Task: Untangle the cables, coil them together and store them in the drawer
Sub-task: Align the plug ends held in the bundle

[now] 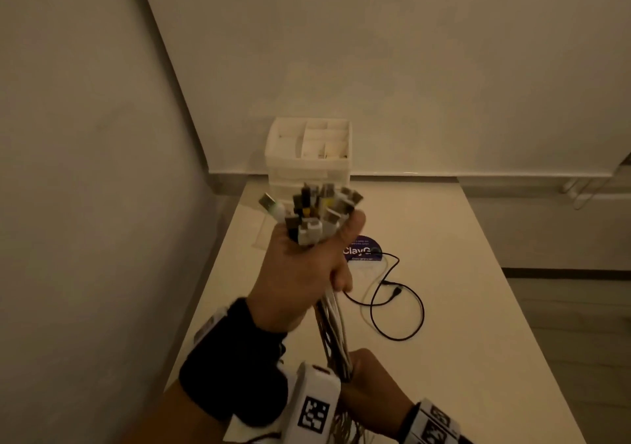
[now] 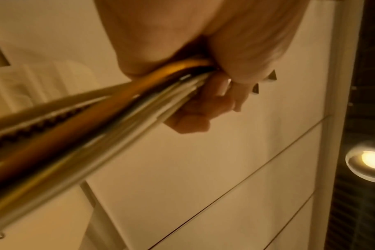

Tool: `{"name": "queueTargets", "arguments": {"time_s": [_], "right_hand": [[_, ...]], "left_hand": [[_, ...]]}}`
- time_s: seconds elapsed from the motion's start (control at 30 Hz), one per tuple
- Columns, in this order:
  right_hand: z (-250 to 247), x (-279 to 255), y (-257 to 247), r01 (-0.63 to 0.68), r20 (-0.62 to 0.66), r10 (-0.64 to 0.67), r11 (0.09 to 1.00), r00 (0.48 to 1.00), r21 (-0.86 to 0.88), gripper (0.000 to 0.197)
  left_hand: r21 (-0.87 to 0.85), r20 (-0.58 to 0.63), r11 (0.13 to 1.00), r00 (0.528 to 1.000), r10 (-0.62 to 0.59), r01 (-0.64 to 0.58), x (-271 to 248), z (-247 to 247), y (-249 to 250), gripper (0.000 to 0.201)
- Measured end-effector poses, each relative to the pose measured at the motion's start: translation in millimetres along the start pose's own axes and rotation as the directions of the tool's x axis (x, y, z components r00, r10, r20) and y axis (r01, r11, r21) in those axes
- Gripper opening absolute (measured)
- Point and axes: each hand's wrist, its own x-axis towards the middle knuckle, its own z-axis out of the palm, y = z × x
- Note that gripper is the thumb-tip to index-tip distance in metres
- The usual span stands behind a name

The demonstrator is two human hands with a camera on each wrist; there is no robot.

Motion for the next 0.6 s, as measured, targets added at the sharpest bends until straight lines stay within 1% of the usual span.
{"name": "queueTargets", "arguments": {"time_s": [0.1,0.2,0.3,0.37,0.4,0.43,0.47,0.5,0.53,0.57,0.6], "right_hand": [[2.7,4.0,16.0,-0.059,-0.104,0.063,0.997,0.993,0.041,0.047],[8.9,5.5,19.7,-0.045,-0.166,0.064,0.993,0.984,0.112,0.045],[7.7,5.9,28.4,-0.019,-0.211,0.032,0.998,0.977,0.066,0.05],[7.1,6.4,35.4,-0.025,-0.241,0.031,0.999,0.97,0.026,0.05],[5.8,6.3,36.7,-0.033,-0.229,0.035,0.999,0.973,0.012,0.05],[2.8,5.6,38.1,-0.043,-0.195,0.04,0.999,0.98,-0.011,0.049],[-2.0,5.1,39.2,-0.037,-0.123,0.032,0.998,0.992,-0.044,0.045],[-9.1,5.2,40.0,-0.022,-0.027,0.02,0.996,0.999,-0.082,0.036],[-19.4,3.4,38.7,-0.026,0.075,0.036,0.992,0.997,-0.127,0.022],[-33.3,3.4,41.1,-0.029,0.186,0.058,0.987,0.981,-0.155,0.021],[-50.8,5.0,43.5,-0.052,0.268,0.1,0.982,0.958,-0.18,0.045]], "left_hand": [[-0.037,-0.054,0.998,0.998,-0.044,0.042,15.5,-0.3,2.1,0.04],[-0.027,-0.027,0.999,0.999,-0.041,0.041,19.7,8.0,-1.3,0.045],[-0.028,-0.012,0.998,0.999,-0.053,0.052,21.2,13.3,-6.6,0.045],[-0.025,-0.033,0.997,0.996,-0.077,0.076,25.1,9.6,-13.4,0.046],[-0.028,-0.05,0.996,0.995,-0.088,0.086,27.2,7.0,-17.2,0.046],[-0.035,-0.069,0.995,0.993,-0.098,0.096,29.0,4.6,-20.9,0.047],[-0.043,-0.081,0.994,0.991,-0.107,0.104,30.3,2.0,-24.2,0.046],[-0.051,-0.085,0.993,0.99,-0.114,0.11,30.7,-0.6,-26.7,0.044],[-0.058,-0.083,0.991,0.989,-0.121,0.117,31.0,-2.0,-29.3,0.043],[-0.067,-0.078,0.99,0.989,-0.129,0.124,30.7,-3.3,-31.5,0.042],[-0.075,-0.073,0.989,0.988,-0.136,0.13,30.2,-4.0,-32.8,0.042]]}}
